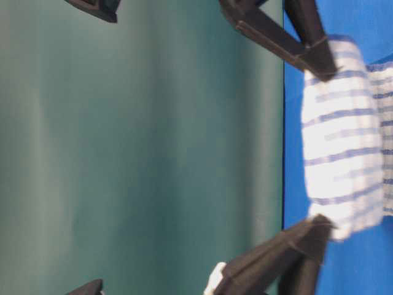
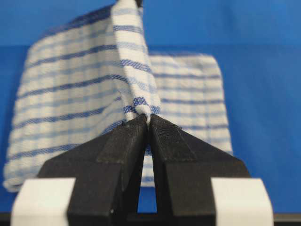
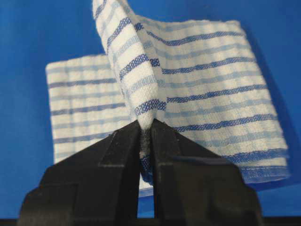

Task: Fold the blue towel.
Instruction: 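Lift the top end and fold it down toward the bottom end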

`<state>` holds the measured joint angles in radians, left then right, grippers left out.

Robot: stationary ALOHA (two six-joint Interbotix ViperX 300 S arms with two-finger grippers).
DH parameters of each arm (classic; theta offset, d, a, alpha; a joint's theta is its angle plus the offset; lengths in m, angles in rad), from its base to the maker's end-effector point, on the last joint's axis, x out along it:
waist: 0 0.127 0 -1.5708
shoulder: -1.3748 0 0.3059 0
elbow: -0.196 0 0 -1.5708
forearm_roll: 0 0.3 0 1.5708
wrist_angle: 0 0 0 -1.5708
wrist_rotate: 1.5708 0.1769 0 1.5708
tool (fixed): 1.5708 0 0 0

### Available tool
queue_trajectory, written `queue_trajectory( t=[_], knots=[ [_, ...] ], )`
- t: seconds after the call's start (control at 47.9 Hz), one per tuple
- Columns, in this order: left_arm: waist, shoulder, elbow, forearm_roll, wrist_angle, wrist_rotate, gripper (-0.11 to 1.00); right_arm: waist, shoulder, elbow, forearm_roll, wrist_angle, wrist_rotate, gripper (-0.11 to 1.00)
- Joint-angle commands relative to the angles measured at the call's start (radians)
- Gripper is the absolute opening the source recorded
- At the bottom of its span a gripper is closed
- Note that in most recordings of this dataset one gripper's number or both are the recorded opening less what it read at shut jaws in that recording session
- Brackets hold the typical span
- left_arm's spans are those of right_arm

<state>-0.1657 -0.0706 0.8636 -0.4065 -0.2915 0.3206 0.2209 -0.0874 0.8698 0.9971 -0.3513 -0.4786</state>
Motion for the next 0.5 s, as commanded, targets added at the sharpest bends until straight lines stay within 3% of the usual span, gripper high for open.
queue_trajectory(
  t=[0.0, 0.48],
  knots=[
    [-0.014, 0.002, -0.021, -0.003, -0.006, -0.002, 0.02, 0.021, 0.009, -0.034, 0.012, -0.014, -0.002, -0.02],
    [-0.029, 0.031, -0.018, -0.003, -0.002, -0.006, 0.02, 0.051, 0.066, -0.054, 0.064, -0.015, -0.002, -0.02]
  ],
)
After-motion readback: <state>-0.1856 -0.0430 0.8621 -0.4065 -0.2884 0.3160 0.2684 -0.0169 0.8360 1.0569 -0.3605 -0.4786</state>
